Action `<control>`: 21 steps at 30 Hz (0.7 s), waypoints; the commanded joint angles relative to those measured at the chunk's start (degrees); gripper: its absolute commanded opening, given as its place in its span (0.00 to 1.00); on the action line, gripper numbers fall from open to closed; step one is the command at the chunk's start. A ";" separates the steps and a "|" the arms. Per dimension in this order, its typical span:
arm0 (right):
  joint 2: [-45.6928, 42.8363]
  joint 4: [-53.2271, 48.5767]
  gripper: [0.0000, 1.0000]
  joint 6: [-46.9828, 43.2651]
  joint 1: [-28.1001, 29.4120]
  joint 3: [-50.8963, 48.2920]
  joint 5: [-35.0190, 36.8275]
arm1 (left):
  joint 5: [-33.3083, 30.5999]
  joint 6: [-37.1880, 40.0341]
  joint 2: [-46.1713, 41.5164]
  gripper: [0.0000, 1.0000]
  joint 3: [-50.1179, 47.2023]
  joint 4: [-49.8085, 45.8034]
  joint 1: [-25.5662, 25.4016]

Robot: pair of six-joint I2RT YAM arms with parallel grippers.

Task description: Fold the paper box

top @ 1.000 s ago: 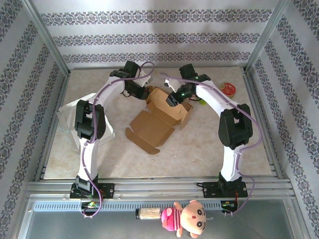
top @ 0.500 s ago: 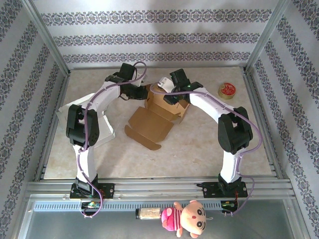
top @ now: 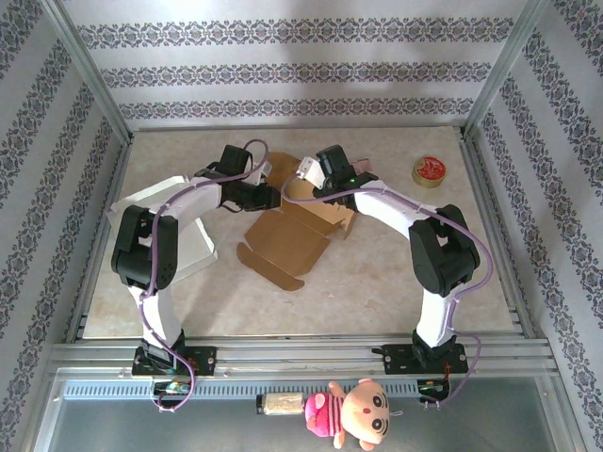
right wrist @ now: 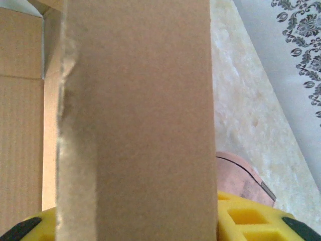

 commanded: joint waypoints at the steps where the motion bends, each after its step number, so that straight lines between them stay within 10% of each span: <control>1: -0.62 -0.81 0.43 -3.27 0.81 -2.68 1.53 | 3.54 -2.54 -3.33 0.35 -2.68 8.27 -0.54; 11: -1.91 0.48 0.42 -8.43 1.96 -4.61 1.67 | -14.19 12.70 -13.55 0.44 -0.03 2.35 3.75; 21: -4.05 0.98 0.43 -10.31 2.85 -6.25 -0.05 | -19.14 28.95 11.35 0.35 30.63 -18.28 8.30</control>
